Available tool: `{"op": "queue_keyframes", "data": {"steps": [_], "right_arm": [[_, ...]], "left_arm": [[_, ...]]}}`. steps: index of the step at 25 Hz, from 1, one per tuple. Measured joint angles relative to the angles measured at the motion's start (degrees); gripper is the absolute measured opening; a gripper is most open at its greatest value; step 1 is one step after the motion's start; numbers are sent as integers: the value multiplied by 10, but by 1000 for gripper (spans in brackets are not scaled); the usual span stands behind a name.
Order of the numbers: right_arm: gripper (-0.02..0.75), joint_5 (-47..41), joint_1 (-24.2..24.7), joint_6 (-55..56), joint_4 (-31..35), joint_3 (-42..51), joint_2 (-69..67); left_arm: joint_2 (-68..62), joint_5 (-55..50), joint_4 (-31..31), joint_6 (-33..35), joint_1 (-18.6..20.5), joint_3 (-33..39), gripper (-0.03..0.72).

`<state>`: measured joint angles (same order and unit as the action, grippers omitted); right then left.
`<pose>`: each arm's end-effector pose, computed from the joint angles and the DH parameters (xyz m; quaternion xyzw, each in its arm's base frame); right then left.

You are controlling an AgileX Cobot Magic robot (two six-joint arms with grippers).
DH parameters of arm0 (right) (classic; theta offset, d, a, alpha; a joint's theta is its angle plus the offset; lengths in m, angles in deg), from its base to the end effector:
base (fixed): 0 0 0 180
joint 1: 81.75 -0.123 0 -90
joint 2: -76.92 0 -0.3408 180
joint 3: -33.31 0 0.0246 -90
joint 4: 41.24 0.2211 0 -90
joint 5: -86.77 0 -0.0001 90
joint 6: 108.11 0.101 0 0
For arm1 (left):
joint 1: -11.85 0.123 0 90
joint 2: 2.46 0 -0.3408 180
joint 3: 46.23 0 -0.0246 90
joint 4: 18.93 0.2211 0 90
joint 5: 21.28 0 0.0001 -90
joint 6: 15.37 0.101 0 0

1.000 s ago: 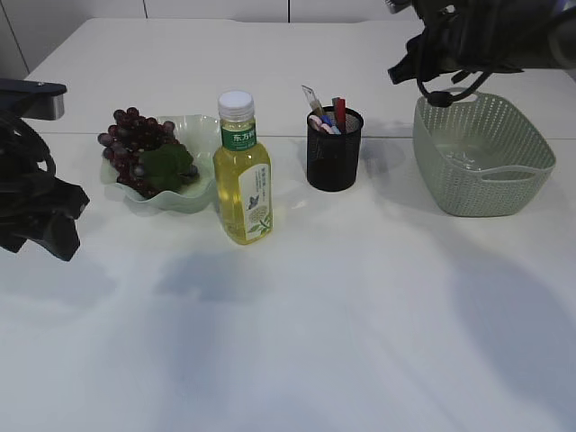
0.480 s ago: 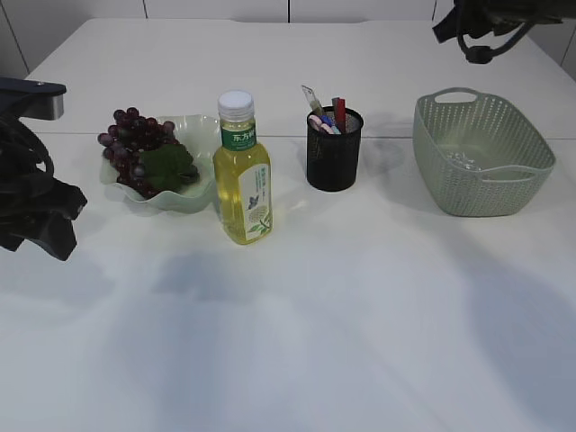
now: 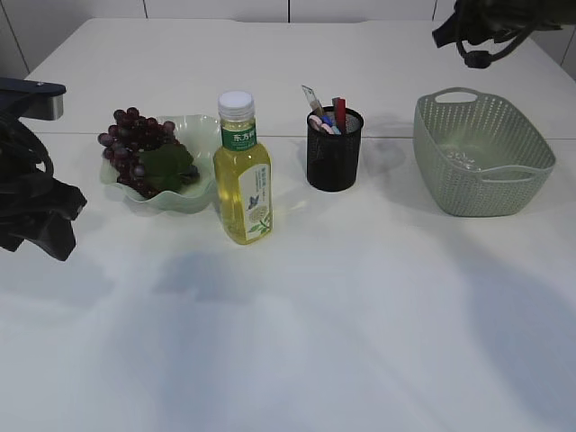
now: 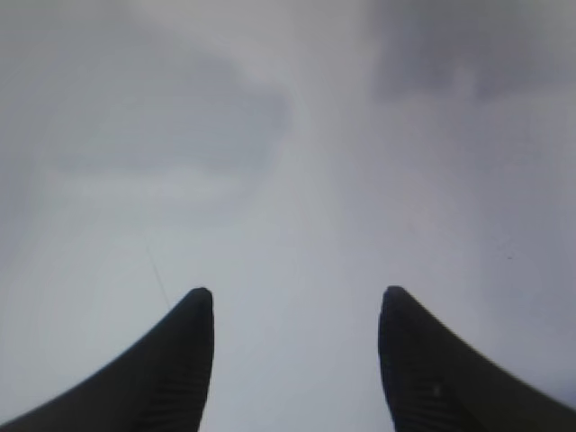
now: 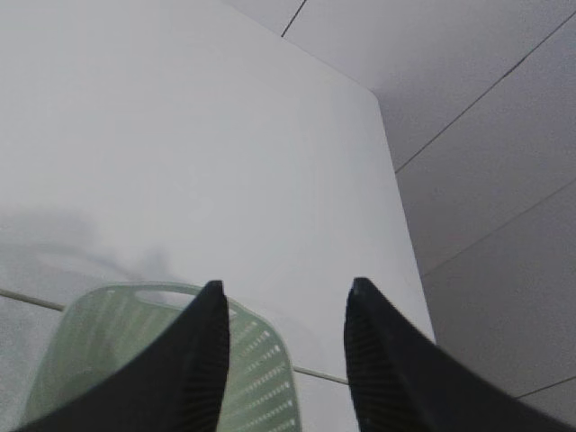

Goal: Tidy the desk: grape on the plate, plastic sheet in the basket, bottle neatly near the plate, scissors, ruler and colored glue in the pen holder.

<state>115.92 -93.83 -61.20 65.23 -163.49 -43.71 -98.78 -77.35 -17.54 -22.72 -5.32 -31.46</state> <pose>0.4759 0.0537 0.3527 -0.1265 0.8096 -0.2569 0.5124 0.2634 -0.0792 0.3066 0.0906 0.9895 -0.0132 0.1115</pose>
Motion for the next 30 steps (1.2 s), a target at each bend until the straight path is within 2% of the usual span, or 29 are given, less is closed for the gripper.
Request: {"op": "queue_keyframes", "data": {"steps": [5,14,17,24,30], "right_arm": [[345,-33,-5,45,0,0,0],[346,-47,-16,57,-1,0,0],[346,-67,-16,100,-1,0,0],[345,-203,-16,305,-7,0,0],[345,-348,-16,524,-15,0,0]], "left_arm": [[0,0,0,0,0,0,422],[0,-1,-1,0,0,0,416],[0,-1,-2,0,0,0,415],[0,-7,-2,0,0,0,414],[0,-15,-2,0,0,0,414]]}}
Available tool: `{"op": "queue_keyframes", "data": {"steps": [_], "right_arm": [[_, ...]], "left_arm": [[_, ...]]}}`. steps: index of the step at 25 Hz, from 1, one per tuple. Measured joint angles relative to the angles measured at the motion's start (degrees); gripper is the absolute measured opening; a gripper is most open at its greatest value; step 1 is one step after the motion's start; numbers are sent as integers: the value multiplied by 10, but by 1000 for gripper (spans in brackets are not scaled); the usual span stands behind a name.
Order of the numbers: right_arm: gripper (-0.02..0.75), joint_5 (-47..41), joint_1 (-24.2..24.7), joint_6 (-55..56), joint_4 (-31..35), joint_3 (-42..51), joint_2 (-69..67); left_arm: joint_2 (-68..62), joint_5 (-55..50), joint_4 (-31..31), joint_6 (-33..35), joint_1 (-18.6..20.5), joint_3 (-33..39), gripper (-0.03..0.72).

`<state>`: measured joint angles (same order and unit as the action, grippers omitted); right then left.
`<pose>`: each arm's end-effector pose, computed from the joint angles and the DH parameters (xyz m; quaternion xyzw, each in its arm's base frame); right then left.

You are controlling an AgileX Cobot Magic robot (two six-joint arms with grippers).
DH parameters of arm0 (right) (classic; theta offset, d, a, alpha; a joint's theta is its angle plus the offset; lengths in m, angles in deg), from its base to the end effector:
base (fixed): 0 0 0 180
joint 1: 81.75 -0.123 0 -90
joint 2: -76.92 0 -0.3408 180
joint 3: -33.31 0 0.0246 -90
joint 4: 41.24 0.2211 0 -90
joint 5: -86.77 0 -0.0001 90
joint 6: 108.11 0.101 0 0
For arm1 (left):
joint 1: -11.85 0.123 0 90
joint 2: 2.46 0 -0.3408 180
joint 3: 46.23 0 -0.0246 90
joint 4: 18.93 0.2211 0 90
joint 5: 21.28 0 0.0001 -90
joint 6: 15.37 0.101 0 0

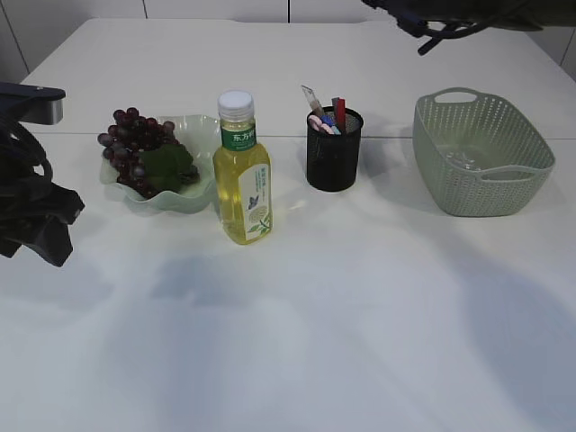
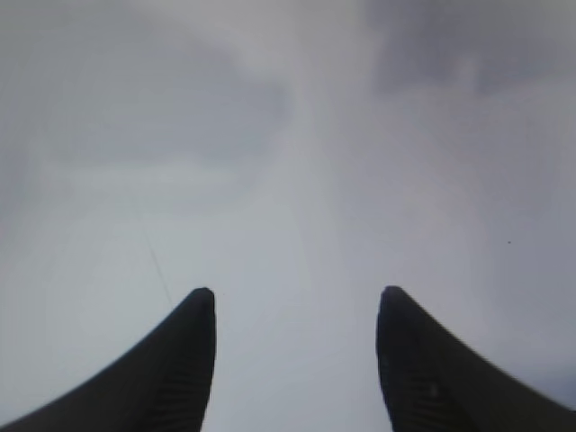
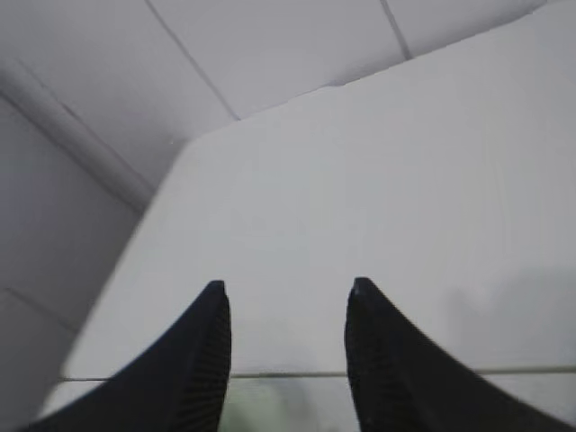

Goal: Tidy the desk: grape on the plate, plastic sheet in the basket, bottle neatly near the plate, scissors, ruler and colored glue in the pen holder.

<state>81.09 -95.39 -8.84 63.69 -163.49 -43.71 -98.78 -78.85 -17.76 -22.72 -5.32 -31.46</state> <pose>0.4762 0.1256 0.3658 0.0422 0.7777 0.2387 0.5801 0.2608 -0.0788 0.3061 0.0897 0.9910 -0.0121 0.0985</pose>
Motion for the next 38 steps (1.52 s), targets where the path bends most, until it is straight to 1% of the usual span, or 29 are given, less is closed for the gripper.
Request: {"op": "queue_keyframes", "data": {"steps": [3,5,6,8,10,13,16,18,21,24,28,32,35,38], "right_arm": [[345,-81,0,134,-8,0,0],[346,-127,0,204,-30,0,0],[346,-152,0,247,-52,0,0],[346,-202,0,334,-115,0,0],[345,-267,0,434,-203,0,0],[346,-361,-1,540,-324,0,0],[346,-434,-1,598,-434,0,0],[346,-466,-1,631,-522,0,4],[346,-511,-1,663,-638,0,24],[346,-555,-1,693,-739,0,48],[346,-586,-1,737,-864,0,83],[346,-625,-1,752,-931,3,120],[346,-635,-1,760,-952,23,156],[346,-637,-1,761,-966,57,195]], "left_arm": [[0,-2,0,0,0,0,414],[0,-5,0,0,0,0,414],[0,-8,0,1,0,0,414],[0,-17,0,1,0,0,410],[0,-24,0,1,0,0,406],[0,-33,0,1,0,0,405],[0,-33,0,6,0,0,403],[0,-33,0,10,0,0,398],[0,-33,0,11,0,0,393],[0,-33,0,12,0,0,393],[7,-33,1,13,0,0,388],[39,-33,2,13,0,0,386],[68,-37,3,13,0,0,385],[103,-47,17,-1,0,0,385]]}}
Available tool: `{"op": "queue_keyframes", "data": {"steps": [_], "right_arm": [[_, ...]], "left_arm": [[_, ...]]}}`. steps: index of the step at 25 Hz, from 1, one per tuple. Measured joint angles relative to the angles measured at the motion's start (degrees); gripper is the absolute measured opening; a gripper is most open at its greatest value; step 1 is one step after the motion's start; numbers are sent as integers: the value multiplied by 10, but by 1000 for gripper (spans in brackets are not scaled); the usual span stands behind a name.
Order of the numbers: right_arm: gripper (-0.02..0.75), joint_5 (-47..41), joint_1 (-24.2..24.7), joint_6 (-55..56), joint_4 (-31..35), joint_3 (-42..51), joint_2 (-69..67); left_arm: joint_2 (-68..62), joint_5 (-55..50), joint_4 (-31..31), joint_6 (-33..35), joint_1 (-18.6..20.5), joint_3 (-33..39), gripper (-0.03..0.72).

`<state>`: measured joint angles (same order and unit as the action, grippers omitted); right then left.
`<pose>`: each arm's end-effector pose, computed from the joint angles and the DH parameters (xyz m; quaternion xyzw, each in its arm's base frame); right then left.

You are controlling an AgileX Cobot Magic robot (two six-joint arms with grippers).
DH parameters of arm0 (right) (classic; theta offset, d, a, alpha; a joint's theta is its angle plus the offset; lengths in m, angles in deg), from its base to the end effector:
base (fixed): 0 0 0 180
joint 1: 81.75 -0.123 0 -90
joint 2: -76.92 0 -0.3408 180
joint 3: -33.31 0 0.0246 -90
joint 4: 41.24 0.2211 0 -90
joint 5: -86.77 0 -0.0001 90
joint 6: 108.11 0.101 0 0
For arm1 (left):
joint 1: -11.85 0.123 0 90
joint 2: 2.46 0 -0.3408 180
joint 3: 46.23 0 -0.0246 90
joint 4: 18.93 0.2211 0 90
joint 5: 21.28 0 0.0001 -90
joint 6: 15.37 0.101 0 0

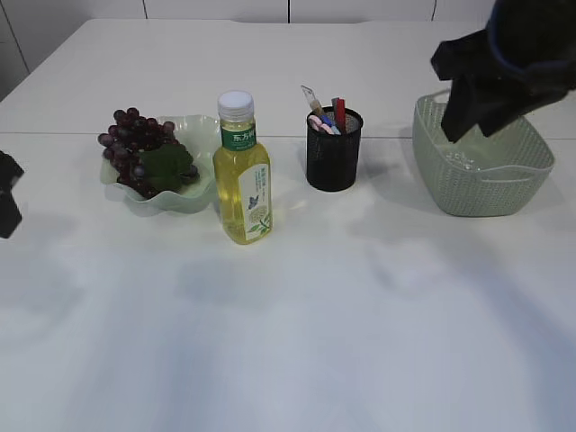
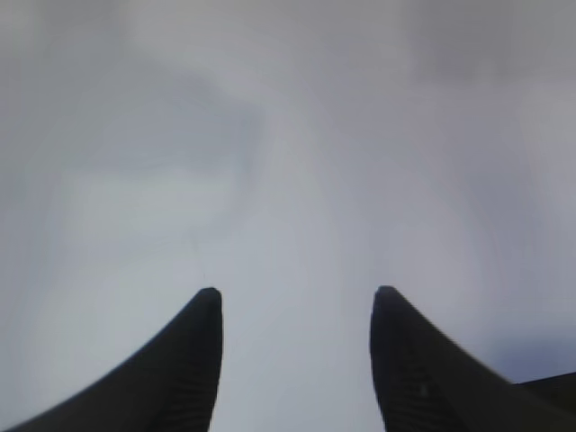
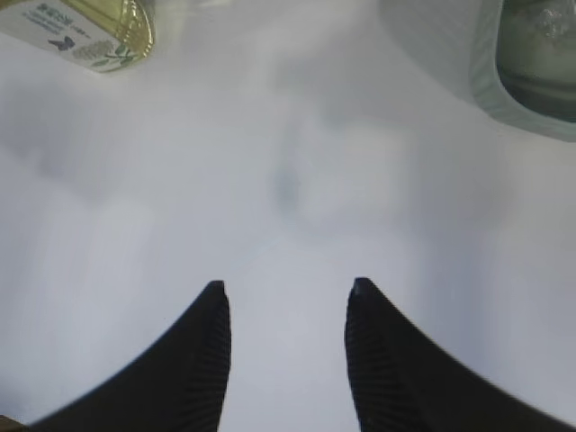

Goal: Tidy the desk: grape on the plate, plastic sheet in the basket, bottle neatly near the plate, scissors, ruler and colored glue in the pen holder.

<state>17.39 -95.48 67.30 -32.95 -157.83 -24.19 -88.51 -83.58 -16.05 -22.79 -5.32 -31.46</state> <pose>0.3098 0.0897 0.3886 -0.1435 0.9708 0.0851 0.1725 0.2187 -0.0629 0.3491 0.0923 0.9846 -0.0081 0.1484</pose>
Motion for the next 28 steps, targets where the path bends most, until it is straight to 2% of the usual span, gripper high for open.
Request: {"op": "queue_keyframes", "data": {"steps": [8,15,21,28], "right_arm": [[346,-5,0,2,-30,133,157],[346,-19,0,52,-32,239,361],[346,-26,0,65,-38,281,561],[346,-35,0,70,-61,302,753]], "left_arm": [[113,-52,15,-26,0,0,385],[263,-87,14,-27,0,0,385],[404,-95,13,-27,0,6,389],[563,-103,13,-28,0,69,433]]}}
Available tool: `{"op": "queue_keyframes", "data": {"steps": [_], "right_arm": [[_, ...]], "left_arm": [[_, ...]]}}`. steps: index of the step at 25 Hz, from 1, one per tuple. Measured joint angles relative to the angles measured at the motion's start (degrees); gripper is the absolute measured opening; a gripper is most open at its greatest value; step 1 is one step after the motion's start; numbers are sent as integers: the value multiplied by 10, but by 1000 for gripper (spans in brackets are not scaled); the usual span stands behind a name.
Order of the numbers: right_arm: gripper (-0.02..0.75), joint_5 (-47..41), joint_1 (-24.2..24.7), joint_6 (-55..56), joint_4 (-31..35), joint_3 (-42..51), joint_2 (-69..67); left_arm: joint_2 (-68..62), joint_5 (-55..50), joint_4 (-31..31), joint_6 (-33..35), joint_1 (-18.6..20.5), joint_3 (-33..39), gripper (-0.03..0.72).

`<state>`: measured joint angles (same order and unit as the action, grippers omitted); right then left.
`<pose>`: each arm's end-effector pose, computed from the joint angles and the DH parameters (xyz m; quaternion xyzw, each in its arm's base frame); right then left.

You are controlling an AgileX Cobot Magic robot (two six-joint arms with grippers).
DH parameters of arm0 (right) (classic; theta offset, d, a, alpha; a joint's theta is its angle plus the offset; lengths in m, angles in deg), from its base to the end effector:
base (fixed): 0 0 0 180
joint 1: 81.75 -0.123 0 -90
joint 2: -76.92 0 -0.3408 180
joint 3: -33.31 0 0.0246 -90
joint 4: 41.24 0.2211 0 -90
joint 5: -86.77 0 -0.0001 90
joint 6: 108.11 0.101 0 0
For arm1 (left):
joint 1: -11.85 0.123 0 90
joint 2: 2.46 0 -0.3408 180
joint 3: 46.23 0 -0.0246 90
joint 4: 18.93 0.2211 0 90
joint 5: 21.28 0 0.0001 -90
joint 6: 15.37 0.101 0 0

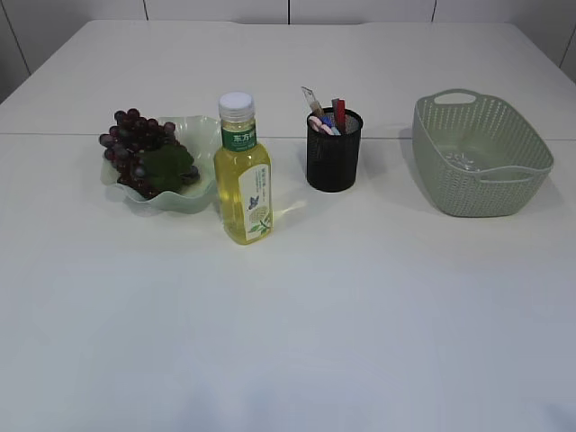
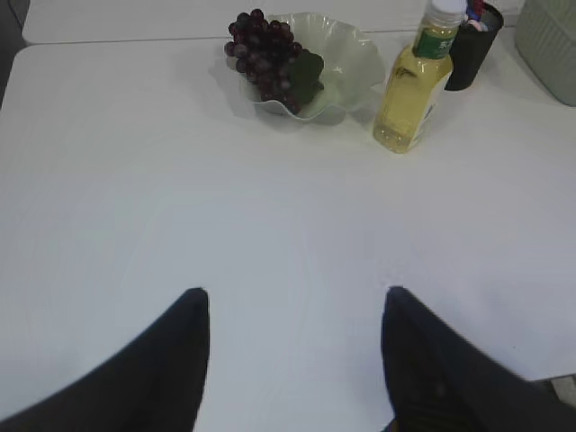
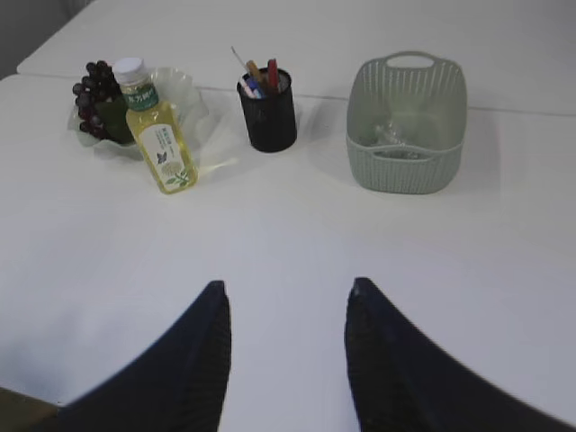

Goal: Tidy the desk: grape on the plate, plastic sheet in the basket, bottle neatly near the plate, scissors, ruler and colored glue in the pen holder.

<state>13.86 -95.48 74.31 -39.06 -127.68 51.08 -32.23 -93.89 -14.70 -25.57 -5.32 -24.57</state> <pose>-0.0776 -0.0152 0.3986 -0.0889 0.8513 0.0909 0.5090 -0.0503 0.0230 0.3929 0.0469 0.8813 -0.0757 0.4641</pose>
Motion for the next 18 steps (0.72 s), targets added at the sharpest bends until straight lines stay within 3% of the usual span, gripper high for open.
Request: {"op": "queue_keyframes", "data": {"steps": [7,18], "right_arm": [[346,-1,0,32,-16,40,101],[361,-3,0,42,-25,211,148]], "left_arm": [[115,-2,0,0,0,82,538],[226,-6,1,-1,0,187,544]]}}
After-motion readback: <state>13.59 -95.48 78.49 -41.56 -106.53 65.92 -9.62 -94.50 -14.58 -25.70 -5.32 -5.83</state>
